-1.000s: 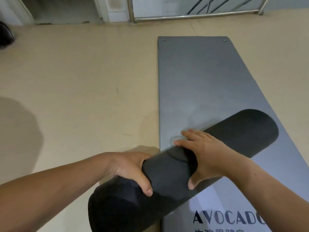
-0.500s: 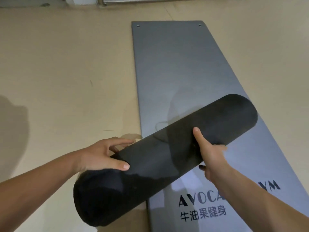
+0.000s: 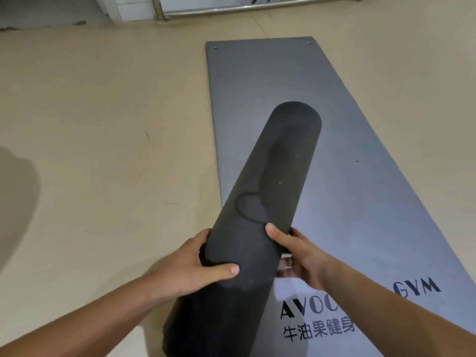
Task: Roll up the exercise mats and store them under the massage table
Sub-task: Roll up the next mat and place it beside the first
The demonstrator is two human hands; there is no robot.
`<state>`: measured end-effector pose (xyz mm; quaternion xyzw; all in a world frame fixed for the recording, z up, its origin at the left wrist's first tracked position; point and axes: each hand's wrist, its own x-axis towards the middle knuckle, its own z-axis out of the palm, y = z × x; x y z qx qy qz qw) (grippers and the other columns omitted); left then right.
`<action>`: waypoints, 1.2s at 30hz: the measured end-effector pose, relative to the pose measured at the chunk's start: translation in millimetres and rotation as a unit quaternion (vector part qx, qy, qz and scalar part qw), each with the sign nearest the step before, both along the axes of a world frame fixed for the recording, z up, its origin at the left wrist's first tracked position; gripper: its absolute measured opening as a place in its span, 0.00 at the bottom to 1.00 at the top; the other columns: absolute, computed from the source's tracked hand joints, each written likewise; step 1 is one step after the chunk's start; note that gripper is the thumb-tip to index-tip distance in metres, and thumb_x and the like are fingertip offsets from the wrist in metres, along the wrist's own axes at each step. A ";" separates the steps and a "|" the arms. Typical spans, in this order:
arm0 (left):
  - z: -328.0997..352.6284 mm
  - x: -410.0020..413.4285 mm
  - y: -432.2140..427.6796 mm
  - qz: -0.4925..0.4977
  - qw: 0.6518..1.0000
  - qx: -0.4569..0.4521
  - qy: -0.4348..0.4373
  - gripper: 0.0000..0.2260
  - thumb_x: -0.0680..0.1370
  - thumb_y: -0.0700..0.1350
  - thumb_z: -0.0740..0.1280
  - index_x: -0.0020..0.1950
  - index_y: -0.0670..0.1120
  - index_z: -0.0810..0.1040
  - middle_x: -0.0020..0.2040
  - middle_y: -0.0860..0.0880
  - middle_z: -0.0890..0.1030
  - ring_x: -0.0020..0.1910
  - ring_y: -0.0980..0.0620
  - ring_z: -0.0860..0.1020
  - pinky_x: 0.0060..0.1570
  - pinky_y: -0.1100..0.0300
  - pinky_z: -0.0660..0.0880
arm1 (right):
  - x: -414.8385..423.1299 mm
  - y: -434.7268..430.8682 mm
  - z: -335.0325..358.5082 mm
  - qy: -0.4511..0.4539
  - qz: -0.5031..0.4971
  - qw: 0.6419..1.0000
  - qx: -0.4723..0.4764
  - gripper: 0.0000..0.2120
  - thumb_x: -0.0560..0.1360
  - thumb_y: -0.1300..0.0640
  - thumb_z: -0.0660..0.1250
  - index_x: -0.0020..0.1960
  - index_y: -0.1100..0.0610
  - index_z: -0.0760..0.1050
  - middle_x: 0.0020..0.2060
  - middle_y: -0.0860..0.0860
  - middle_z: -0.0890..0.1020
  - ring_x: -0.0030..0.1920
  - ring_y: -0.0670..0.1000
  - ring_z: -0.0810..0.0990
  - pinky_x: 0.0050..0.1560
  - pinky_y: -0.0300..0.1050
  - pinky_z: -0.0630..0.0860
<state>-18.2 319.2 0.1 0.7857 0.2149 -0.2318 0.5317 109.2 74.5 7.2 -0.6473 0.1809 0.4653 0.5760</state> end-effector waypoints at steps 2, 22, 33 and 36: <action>-1.0 -5.1 5.5 0.008 0.997 -0.071 -0.006 0.40 0.64 0.75 0.78 0.75 0.72 0.71 0.65 0.66 0.83 0.63 0.60 0.82 0.68 0.55 0.79 | -19.4 -10.6 -8.4 0.069 0.053 0.996 0.030 0.46 0.65 0.38 0.84 0.76 0.50 0.68 0.64 0.59 0.84 0.60 0.65 0.86 0.62 0.67 0.81; -13.1 -13.6 -10.1 0.048 0.976 -0.185 0.106 0.37 0.68 0.70 0.79 0.75 0.61 0.77 0.67 0.60 0.85 0.67 0.56 0.83 0.73 0.50 0.75 | -75.6 -2.1 -3.6 -0.039 -0.034 0.999 0.003 0.61 0.52 0.32 0.87 0.76 0.27 0.56 0.70 0.46 0.77 0.66 0.58 0.80 0.61 0.67 0.81; 75.9 35.5 -26.2 0.084 0.974 -0.187 0.092 0.32 0.66 0.61 0.86 0.66 0.52 0.83 0.56 0.55 0.90 0.57 0.53 0.88 0.65 0.54 0.80 | -1.2 1.2 74.9 -0.068 0.035 0.997 -0.029 0.37 0.62 0.33 0.81 0.68 0.31 0.71 0.55 0.39 0.87 0.57 0.49 0.87 0.56 0.62 0.85; 139.2 37.7 -21.3 0.125 0.969 -0.180 0.114 0.37 0.61 0.65 0.85 0.66 0.52 0.83 0.56 0.54 0.90 0.59 0.49 0.86 0.68 0.46 0.79 | 9.6 16.8 139.7 -0.052 0.055 0.996 -0.044 0.42 0.61 0.31 0.80 0.72 0.32 0.68 0.60 0.41 0.83 0.59 0.51 0.83 0.56 0.60 0.83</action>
